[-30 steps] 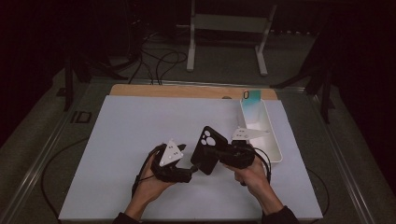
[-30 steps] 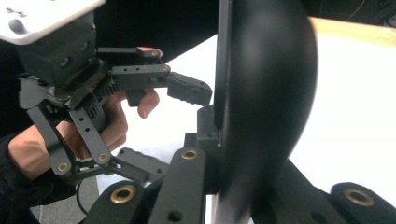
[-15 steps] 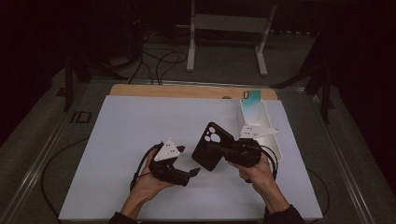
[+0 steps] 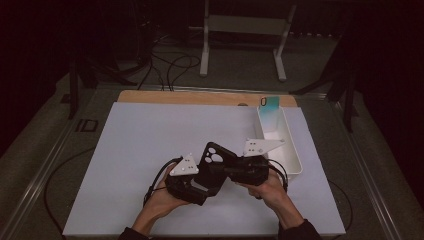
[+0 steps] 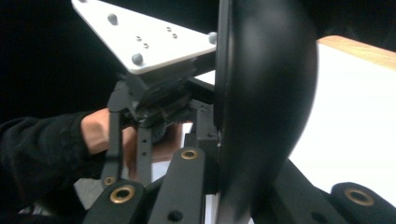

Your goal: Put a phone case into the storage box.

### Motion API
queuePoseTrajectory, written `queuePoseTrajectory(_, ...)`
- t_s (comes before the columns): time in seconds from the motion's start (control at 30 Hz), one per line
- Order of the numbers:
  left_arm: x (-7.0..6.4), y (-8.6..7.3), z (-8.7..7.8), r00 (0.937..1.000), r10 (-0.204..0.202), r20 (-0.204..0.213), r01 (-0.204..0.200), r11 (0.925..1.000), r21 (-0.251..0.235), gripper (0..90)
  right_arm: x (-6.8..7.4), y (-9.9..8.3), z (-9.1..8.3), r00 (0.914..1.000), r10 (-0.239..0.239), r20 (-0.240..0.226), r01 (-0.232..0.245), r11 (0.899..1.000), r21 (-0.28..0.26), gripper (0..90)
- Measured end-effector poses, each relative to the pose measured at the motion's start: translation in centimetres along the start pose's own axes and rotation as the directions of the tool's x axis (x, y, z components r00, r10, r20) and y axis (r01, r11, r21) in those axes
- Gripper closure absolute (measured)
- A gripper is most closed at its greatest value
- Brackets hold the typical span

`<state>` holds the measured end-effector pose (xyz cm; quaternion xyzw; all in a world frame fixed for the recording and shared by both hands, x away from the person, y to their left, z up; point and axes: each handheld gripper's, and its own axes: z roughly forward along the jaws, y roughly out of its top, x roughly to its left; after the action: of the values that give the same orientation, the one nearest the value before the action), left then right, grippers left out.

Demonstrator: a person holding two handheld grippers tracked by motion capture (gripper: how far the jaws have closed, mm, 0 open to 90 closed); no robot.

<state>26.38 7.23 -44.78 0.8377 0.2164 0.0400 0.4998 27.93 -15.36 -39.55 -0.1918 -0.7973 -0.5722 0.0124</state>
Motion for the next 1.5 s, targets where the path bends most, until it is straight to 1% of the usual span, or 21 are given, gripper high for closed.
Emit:
queuePoseTrajectory(0.1,0.0,0.0,0.0,0.9994,0.001,0.034,-0.001,0.9999,-0.014,27.9,0.2,0.0,0.3,0.9995,-0.018,-0.026,0.018,1.000,0.009,87.0)
queuePoseTrajectory(0.17,-0.1,-0.1,0.0,0.9992,0.005,0.040,-0.004,0.9999,-0.012,35.6,0.2,0.0,0.4,0.9995,-0.023,-0.021,0.023,1.000,0.013,86.9)
queuePoseTrajectory(0.2,-0.1,-0.1,0.0,0.9993,0.008,0.036,-0.008,0.9999,-0.013,35.6,0.2,0.0,0.4,0.9993,-0.029,-0.023,0.029,0.999,0.018,86.9)
queuePoseTrajectory(0.27,0.1,-0.2,-0.1,0.9987,0.000,0.051,0.001,0.9999,-0.017,43.8,0.0,0.0,0.3,0.9993,-0.035,-0.015,0.036,0.999,0.026,86.8)
queuePoseTrajectory(0.3,0.2,-0.2,-0.2,0.9982,-0.001,0.059,0.003,0.9998,-0.020,43.8,0.0,0.0,0.3,0.9993,-0.035,-0.015,0.036,0.999,0.026,86.8)
queuePoseTrajectory(0.37,0.5,-0.3,-0.5,0.9975,-0.008,0.070,0.009,0.9998,-0.019,54.7,-0.2,0.0,-0.1,0.9984,-0.054,0.018,0.053,0.998,0.041,85.9)
queuePoseTrajectory(0.5,0.5,-0.3,-0.4,0.9972,-0.011,0.074,0.012,0.9999,-0.005,64.8,-0.4,0.1,-0.3,0.9976,-0.063,0.029,0.061,0.996,0.058,82.6)
queuePoseTrajectory(0.53,0.5,-0.4,-0.2,0.9971,-0.012,0.075,0.011,0.9999,0.009,64.8,-0.3,0.1,-0.3,0.9967,-0.072,0.038,0.070,0.995,0.071,80.9)
queuePoseTrajectory(0.6,0.5,-0.5,-0.1,0.9971,-0.012,0.075,0.011,0.9998,0.016,71.0,-0.4,0.1,-0.3,0.9941,-0.097,0.047,0.093,0.991,0.092,76.5)
queuePoseTrajectory(0.67,0.5,-0.4,-0.1,0.9961,-0.017,0.087,0.015,0.9997,0.017,76.0,-0.5,0.1,-0.3,0.9939,-0.095,0.055,0.090,0.992,0.093,70.8)
queuePoseTrajectory(0.73,0.5,-0.4,-0.1,0.9956,-0.019,0.091,0.018,0.9997,0.016,77.5,-0.6,0.1,-0.3,0.9939,-0.093,0.059,0.087,0.992,0.092,69.2)
queuePoseTrajectory(0.77,0.5,-0.4,-0.2,0.9954,-0.022,0.093,0.021,0.9997,0.015,83.4,-0.7,0.1,-0.3,0.9946,-0.085,0.060,0.080,0.993,0.083,62.9)
queuePoseTrajectory(0.93,0.5,-0.4,-0.2,0.9974,-0.020,0.070,0.020,0.9998,0.005,84.7,-0.6,0.1,-0.2,0.9937,-0.087,0.070,0.082,0.993,0.080,57.0)
queuePoseTrajectory(0.97,0.4,-0.4,-0.2,0.9977,-0.015,0.066,0.015,0.9999,0.002,85.1,-0.6,0.2,0.1,0.9939,-0.081,0.075,0.075,0.994,0.078,50.9)
queuePoseTrajectory(1.1,0.3,-0.3,-0.3,0.9988,0.000,0.048,0.000,1.0000,-0.003,85.8,-0.6,0.2,0.4,0.9950,-0.059,0.081,0.052,0.996,0.077,38.6)
queuePoseTrajectory(1.2,0.4,-0.3,-0.6,0.9995,-0.005,0.030,0.006,0.9999,-0.013,85.9,-0.6,0.2,0.5,0.9921,-0.052,0.114,0.043,0.996,0.080,28.5)
queuePoseTrajectory(1.3,0.6,-0.2,-1.0,0.9999,-0.014,-0.007,0.014,0.9995,-0.028,85.9,-0.8,0.1,0.3,0.9914,-0.039,0.125,0.030,0.997,0.076,24.0)
queuePoseTrajectory(1.33,0.6,-0.2,-1.0,0.9999,-0.014,-0.007,0.014,0.9995,-0.028,85.9,-0.8,0.1,0.3,0.9914,-0.039,0.125,0.030,0.997,0.076,24.0)
queuePoseTrajectory(1.37,0.7,-0.2,-1.3,0.9995,-0.023,-0.021,0.023,0.9990,-0.038,85.8,-0.9,0.0,0.0,0.9901,-0.017,0.139,0.008,0.998,0.064,21.7)
queuePoseTrajectory(1.4,0.7,-0.2,-1.4,0.9991,-0.021,-0.038,0.020,0.9991,-0.038,85.9,-1.0,0.0,-0.1,0.9893,-0.018,0.144,0.010,0.998,0.062,20.8)
queuePoseTrajectory(1.5,0.8,-0.2,-1.5,0.9982,-0.032,-0.052,0.030,0.9987,-0.041,85.8,-1.1,-0.1,-0.3,0.9875,-0.009,0.158,0.001,0.999,0.052,19.5)
